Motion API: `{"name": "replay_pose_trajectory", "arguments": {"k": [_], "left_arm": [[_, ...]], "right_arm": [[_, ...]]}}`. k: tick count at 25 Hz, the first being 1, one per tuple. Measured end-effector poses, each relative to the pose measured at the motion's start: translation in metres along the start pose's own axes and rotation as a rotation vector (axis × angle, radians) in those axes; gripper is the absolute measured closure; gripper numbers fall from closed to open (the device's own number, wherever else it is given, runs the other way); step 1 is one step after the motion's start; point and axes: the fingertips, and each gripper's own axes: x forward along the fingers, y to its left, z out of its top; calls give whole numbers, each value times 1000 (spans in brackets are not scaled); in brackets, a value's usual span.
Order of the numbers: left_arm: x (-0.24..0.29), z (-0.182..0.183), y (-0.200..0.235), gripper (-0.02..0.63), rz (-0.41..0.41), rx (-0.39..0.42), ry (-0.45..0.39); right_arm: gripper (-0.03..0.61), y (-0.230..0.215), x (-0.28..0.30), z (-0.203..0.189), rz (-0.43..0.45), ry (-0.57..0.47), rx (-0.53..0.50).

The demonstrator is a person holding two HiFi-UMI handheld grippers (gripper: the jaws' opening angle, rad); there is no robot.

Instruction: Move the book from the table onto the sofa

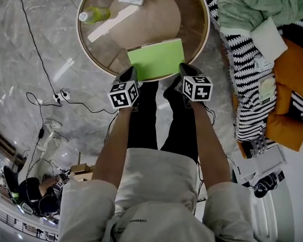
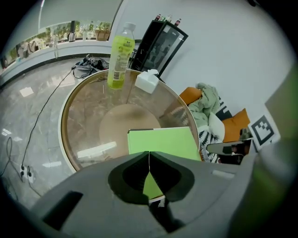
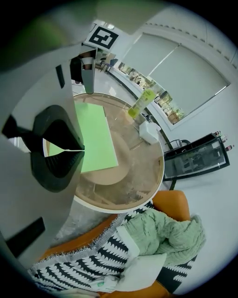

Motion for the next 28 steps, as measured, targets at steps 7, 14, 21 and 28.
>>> {"name": "replay_pose_trajectory", "arguments": {"k": [7, 14, 21, 28], "left_arm": [[13, -8, 14, 603, -1, -3, 19], [26, -2, 22, 498, -11, -31, -14], [38, -11, 15, 383, -45, -15, 23], [46, -17, 11, 362, -60, -23, 45]], "right_arm": [[569, -5, 29, 7, -13, -27, -16], [438, -19, 42, 9, 3, -64, 5], [338, -18, 54, -4, 35, 7, -50], [331, -21, 60, 3, 57, 17, -75]]}}
